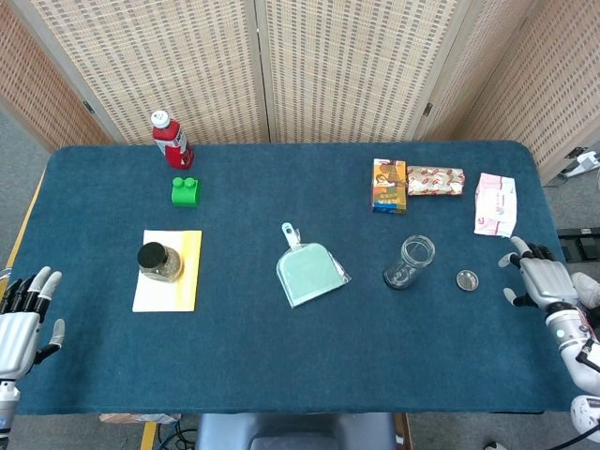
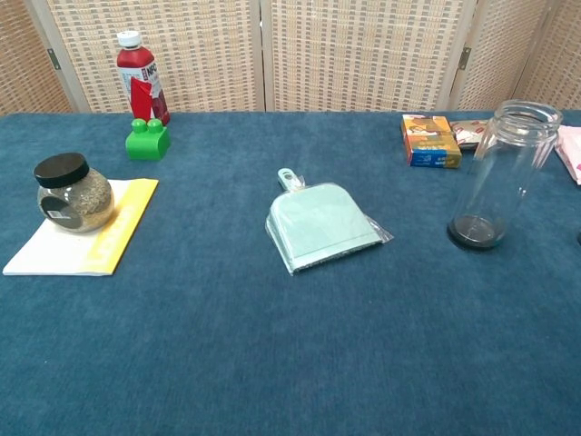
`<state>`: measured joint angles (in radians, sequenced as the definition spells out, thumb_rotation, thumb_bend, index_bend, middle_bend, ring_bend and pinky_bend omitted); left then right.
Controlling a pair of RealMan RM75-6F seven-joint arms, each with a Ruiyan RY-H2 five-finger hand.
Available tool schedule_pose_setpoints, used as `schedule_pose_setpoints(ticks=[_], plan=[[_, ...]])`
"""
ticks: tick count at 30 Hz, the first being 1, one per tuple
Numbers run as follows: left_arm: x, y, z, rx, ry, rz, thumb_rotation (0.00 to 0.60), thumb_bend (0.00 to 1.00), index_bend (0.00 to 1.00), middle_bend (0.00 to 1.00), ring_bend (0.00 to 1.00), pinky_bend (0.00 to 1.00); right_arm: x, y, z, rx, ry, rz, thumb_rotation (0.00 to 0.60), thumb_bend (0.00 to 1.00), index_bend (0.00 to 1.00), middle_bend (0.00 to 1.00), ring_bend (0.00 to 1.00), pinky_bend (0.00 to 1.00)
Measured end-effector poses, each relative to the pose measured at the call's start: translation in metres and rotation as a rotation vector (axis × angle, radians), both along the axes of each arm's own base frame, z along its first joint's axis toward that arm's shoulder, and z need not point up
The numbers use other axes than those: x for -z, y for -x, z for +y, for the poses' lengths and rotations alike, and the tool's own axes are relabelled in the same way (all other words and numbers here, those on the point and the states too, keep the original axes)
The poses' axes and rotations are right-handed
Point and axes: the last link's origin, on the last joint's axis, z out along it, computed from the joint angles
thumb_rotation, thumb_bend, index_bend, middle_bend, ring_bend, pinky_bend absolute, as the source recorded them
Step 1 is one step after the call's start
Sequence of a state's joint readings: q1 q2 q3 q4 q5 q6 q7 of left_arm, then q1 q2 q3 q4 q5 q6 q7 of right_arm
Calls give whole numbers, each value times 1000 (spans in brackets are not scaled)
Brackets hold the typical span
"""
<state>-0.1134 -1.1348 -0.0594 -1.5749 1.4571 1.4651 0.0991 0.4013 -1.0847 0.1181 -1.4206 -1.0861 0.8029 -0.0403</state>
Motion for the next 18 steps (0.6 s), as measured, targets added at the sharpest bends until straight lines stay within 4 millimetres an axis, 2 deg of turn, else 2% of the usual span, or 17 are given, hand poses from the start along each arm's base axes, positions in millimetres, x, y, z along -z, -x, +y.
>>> schedule_pose_setpoints(ticks=[11, 18], plan=[[-2, -2, -1, 18, -7, -9, 600, 490, 11, 0, 0, 20, 15, 9, -9, 11, 1, -5, 600, 374, 477, 0, 0, 0], [-5, -2, -2, 23, -18, -13, 600, 490, 10, 0, 0, 20, 26, 13, -15, 18, -13, -8, 600, 373, 498, 0, 0, 0]])
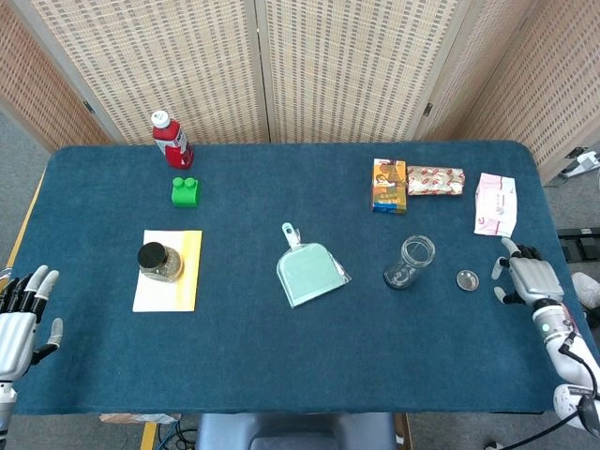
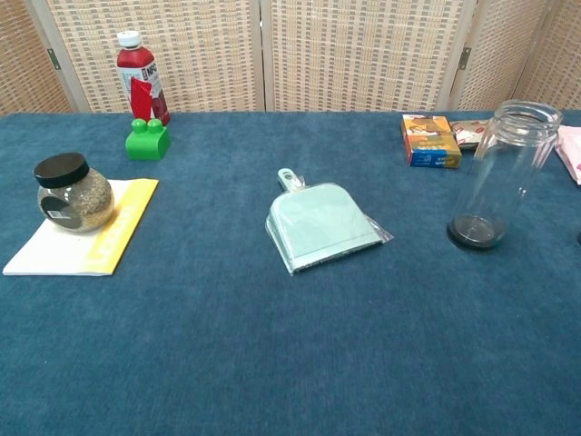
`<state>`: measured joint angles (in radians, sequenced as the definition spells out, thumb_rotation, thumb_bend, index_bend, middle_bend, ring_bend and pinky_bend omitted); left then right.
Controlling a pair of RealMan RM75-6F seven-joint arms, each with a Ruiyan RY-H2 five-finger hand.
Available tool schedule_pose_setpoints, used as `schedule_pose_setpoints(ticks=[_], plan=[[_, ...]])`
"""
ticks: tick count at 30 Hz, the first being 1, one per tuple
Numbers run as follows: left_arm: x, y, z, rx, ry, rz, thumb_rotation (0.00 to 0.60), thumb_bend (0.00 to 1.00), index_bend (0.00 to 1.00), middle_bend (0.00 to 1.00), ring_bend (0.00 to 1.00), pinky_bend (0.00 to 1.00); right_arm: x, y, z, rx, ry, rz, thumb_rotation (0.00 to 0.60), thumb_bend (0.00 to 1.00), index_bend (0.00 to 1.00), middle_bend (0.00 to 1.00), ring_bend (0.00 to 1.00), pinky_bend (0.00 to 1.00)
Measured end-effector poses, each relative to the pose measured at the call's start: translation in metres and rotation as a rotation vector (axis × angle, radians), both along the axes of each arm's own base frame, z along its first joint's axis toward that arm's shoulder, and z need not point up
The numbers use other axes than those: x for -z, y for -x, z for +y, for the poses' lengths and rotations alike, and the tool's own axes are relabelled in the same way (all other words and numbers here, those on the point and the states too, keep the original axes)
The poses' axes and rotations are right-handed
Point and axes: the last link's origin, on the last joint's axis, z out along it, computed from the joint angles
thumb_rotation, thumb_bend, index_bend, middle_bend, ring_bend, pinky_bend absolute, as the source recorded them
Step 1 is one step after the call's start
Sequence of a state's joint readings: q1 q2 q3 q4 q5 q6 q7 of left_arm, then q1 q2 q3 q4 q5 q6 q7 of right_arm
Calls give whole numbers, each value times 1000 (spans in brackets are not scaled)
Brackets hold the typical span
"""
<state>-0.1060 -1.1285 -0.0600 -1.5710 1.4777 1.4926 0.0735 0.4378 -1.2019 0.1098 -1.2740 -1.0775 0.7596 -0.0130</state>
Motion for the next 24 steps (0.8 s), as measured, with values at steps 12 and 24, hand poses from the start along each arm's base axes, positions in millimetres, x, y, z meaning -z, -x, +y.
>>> schedule_pose_setpoints(ticks=[12, 24], plan=[[0, 0, 0, 2, 1, -3, 600, 490, 9, 0, 0, 20, 9, 1, -18, 7, -4, -3, 600, 367, 511, 0, 0, 0], [-3, -1, -2, 13, 1, -11, 600, 490, 3, 0, 0, 20, 28, -2, -30, 3, -29, -10, 600, 367, 516, 0, 0, 0]])
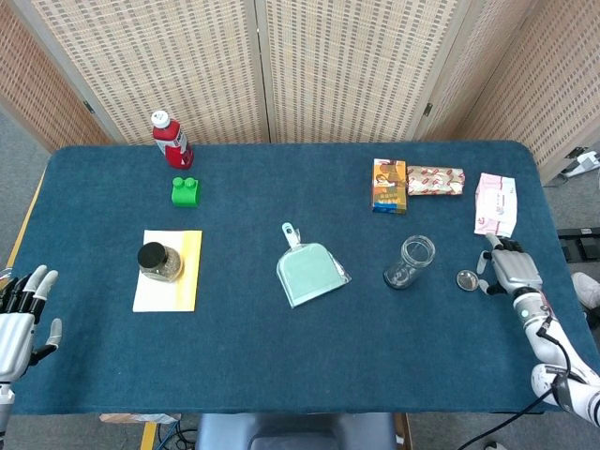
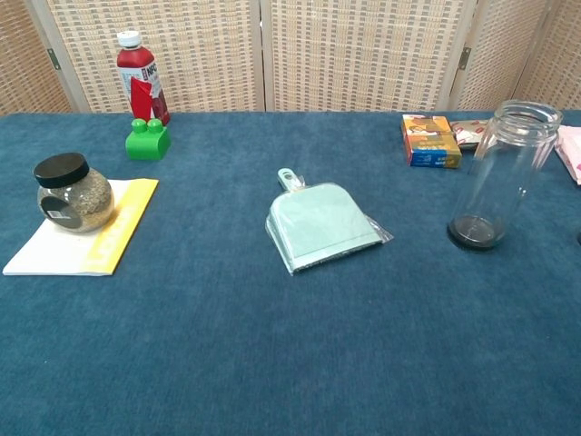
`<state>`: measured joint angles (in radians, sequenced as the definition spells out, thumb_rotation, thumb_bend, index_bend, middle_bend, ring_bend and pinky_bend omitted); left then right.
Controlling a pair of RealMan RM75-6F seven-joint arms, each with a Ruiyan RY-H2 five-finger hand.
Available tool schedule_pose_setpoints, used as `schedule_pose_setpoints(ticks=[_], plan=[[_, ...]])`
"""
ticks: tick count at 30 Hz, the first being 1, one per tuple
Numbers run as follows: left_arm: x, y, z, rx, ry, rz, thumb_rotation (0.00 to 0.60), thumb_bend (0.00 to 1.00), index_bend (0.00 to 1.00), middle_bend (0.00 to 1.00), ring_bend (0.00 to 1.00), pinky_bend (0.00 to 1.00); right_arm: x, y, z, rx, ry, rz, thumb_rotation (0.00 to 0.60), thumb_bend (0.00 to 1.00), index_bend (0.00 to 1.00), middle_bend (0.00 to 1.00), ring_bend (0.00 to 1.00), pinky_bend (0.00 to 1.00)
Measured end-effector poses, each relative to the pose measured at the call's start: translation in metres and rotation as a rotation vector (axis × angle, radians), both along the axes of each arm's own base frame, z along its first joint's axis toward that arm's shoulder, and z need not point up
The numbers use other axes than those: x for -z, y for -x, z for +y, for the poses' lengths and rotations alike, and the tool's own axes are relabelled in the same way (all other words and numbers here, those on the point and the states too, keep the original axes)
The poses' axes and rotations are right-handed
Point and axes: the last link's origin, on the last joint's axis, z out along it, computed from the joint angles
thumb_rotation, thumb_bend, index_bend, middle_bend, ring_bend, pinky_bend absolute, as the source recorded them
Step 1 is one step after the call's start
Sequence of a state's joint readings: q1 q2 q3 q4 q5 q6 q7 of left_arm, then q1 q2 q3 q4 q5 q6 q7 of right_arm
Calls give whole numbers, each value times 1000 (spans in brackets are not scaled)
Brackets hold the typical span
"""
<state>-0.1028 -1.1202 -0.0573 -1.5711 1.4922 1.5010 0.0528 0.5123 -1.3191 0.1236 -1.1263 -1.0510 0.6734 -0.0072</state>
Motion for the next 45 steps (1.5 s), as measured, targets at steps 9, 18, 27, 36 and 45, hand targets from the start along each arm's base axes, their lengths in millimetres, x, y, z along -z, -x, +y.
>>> schedule_pose_setpoints(ticks=[9, 18, 27, 36, 45], plan=[[0, -1, -1, 9, 1, -1, 600, 490, 0, 0, 0, 20, 6, -2, -2, -7, -13, 1, 600, 366, 526, 0, 0, 0], [-1, -1, -1, 11, 1, -2, 600, 490, 0, 0, 0, 20, 9, 0, -2, -3, -19, 4, 600, 367, 533, 0, 0, 0], [-1, -1, -2, 16, 2, -3, 600, 491, 0, 0, 0, 20, 14, 1, -6, 2, -27, 4, 600, 359, 545, 0, 0, 0], [-2, -2, -2, 24, 1, -11, 600, 490, 0, 0, 0, 20, 20, 1, -9, -2, -36, 6, 600, 346, 590, 0, 0, 0], [-2, -2, -2, 40, 3, -13, 600, 490, 0, 0, 0, 20, 21, 1, -11, -2, -38, 10, 600, 337, 625, 0, 0, 0]])
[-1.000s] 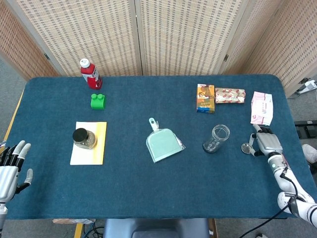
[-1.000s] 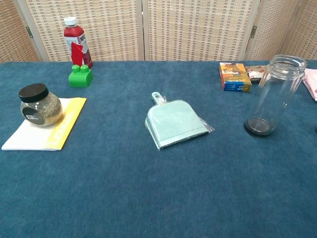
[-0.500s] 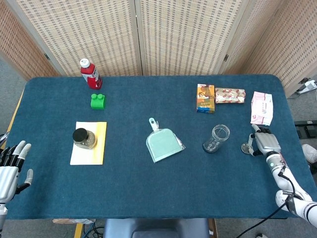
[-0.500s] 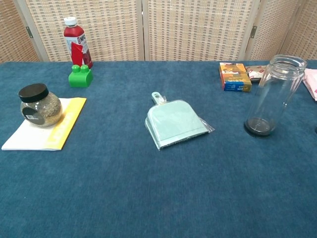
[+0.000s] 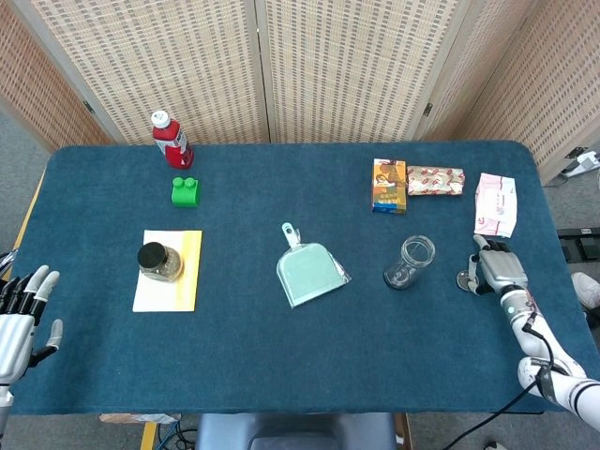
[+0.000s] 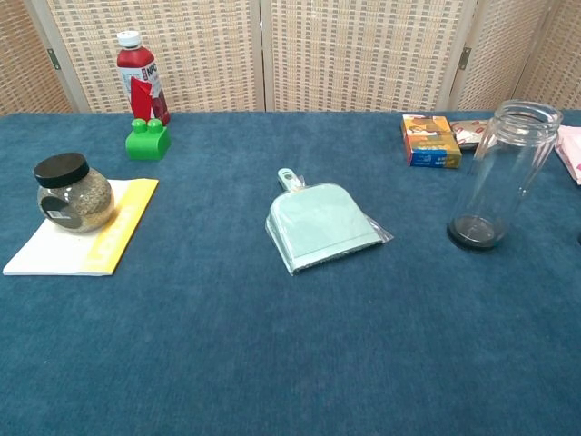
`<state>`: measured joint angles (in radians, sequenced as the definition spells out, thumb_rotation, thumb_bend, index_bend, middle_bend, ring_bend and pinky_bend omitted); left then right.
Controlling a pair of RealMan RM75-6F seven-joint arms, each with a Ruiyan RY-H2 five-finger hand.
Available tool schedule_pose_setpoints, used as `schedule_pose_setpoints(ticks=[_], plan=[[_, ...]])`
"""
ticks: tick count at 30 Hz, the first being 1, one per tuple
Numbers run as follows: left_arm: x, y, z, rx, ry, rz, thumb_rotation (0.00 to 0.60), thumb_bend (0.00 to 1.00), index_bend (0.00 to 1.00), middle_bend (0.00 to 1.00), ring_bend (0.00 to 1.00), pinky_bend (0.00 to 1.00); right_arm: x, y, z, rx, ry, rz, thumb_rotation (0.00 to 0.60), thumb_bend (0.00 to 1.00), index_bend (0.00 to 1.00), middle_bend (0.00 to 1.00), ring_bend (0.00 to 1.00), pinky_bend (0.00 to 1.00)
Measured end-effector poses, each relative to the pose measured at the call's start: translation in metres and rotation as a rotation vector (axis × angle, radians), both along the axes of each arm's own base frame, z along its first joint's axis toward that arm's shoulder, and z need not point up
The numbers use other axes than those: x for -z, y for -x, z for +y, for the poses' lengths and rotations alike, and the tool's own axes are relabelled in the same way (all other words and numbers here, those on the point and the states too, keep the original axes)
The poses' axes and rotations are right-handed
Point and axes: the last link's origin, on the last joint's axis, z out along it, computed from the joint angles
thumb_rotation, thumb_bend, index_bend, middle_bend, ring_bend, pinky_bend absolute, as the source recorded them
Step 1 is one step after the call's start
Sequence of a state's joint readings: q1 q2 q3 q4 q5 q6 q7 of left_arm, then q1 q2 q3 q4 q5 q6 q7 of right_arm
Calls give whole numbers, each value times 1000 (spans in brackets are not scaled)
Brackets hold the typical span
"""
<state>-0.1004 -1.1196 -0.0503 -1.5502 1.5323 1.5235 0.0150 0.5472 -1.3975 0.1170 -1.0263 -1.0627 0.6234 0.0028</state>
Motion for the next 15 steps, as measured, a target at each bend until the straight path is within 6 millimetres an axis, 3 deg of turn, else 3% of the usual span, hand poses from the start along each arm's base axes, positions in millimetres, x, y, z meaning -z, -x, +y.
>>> schedule_pose_setpoints(ticks=[15], plan=[[-3, -1, -1, 26, -14, -4, 600, 491, 0, 0, 0, 20, -3, -1, -6, -5, -14, 32, 600, 339, 640, 0, 0, 0]])
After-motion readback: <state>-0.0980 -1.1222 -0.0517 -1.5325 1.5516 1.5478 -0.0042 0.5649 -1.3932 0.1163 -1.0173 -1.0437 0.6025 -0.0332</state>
